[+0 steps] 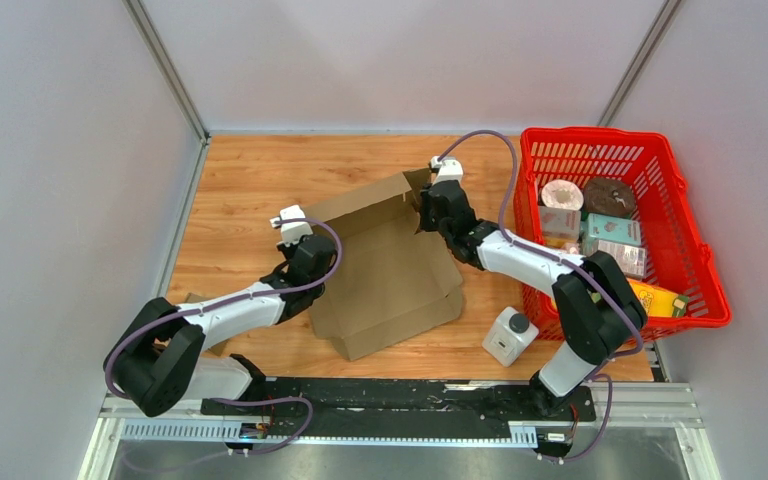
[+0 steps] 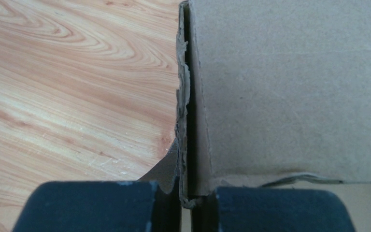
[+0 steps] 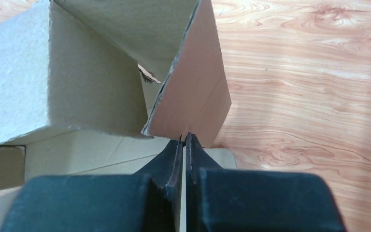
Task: Fold the paper box
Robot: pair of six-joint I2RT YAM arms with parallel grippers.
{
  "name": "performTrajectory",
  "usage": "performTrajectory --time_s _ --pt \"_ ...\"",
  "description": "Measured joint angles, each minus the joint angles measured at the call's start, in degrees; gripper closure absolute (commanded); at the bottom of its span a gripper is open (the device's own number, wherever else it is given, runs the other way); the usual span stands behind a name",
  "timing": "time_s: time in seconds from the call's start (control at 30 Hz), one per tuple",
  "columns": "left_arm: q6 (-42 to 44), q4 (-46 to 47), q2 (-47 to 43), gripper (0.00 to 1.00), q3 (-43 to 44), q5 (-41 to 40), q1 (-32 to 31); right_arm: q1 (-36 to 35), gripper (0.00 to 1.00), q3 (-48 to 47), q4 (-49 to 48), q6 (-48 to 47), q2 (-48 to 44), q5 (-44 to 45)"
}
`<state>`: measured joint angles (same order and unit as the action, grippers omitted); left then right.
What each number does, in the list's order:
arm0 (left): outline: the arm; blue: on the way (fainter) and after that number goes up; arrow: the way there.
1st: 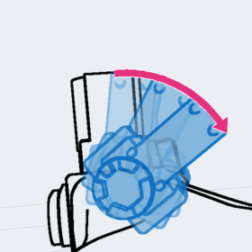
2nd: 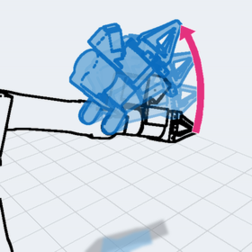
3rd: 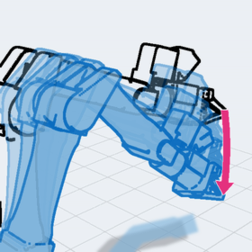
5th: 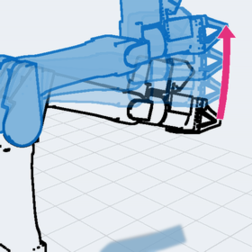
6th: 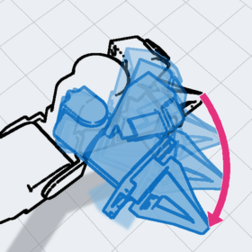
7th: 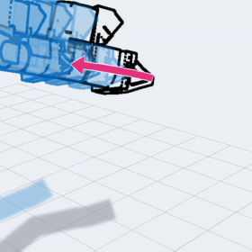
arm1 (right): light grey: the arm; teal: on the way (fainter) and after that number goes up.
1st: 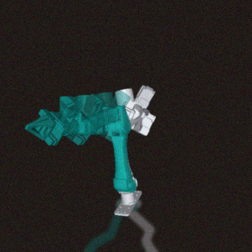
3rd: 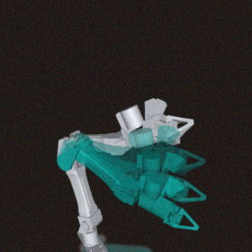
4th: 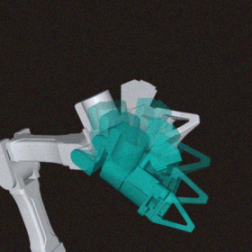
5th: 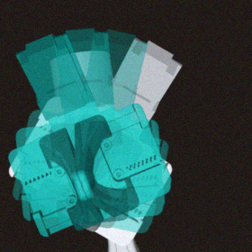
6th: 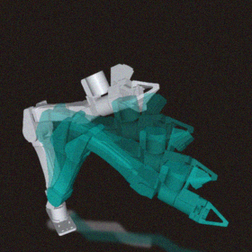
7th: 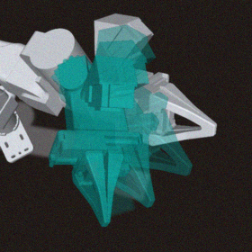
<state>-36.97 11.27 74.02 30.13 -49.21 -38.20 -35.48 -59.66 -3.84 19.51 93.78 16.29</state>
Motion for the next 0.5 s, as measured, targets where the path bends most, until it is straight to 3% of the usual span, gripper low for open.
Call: performTrajectory --time_s 0.27,0.5 --pt "-0.11 -2.05 1.18 1.0 2.08 -4.92 -2.71 -0.04 1.0 -7.69 12.46 8.44 0.39 -0.09" --pt "-0.09 -3.13 1.22 1.0 2.21 -5.88 -2.99 -1.55 1.0 -8.15 18.23 17.86 0.39 -2.05"
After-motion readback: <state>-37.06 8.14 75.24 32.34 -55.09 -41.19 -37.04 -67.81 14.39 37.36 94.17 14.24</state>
